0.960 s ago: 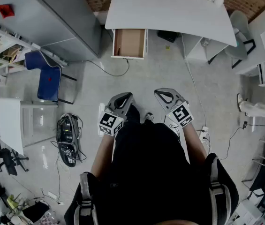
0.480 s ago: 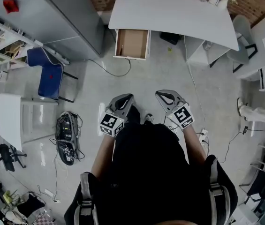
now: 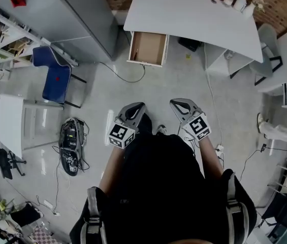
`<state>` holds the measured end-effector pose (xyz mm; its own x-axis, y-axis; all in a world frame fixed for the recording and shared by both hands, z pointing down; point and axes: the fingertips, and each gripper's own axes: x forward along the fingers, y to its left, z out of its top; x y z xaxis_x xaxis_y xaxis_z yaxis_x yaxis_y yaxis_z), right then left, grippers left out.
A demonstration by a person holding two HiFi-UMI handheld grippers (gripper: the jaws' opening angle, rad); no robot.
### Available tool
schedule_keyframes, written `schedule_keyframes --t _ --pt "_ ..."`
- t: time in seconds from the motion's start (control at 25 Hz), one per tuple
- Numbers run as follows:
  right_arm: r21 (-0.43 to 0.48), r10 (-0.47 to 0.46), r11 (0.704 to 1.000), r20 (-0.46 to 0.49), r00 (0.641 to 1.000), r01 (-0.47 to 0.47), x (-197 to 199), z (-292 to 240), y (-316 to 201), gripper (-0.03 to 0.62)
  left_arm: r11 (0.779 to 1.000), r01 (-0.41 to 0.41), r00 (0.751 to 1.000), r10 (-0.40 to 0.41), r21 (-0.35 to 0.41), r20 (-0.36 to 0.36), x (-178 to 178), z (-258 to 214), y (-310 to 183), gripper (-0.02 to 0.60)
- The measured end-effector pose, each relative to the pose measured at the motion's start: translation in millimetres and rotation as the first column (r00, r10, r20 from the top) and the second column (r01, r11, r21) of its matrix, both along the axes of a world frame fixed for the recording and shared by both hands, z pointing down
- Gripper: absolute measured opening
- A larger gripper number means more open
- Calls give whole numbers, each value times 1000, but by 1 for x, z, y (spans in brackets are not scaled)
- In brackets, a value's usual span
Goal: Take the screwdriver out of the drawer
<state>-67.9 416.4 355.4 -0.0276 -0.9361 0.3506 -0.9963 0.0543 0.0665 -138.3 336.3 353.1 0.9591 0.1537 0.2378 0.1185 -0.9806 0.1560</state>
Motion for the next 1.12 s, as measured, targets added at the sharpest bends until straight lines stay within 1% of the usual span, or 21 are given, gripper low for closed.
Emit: schedule_keyframes --t 0.24,0.4,0.6,0.92,1.12 --pt "-16 -9 1000 2 1000 9 2 3 -22 57 1000 17 1000 -17 -15 3 3 3 -25 19" --pt "-35 -13 999 -13 1000 13 13 5 -31 56 1000 11 1000 -11 -30 4 19 6 -36 19" --pt "-58 6 998 -9 1000 -6 27 9 -48 57 999 -12 1000 12 -37 1 40 7 -56 20" --pt "-75 -2 997 -19 1000 1 45 9 -98 56 999 -17 1000 17 -52 13 58 11 -105 18" --pt "-83 -4 997 -26 1000 2 53 11 -133 56 998 -33 999 34 -59 16 69 14 -136 18"
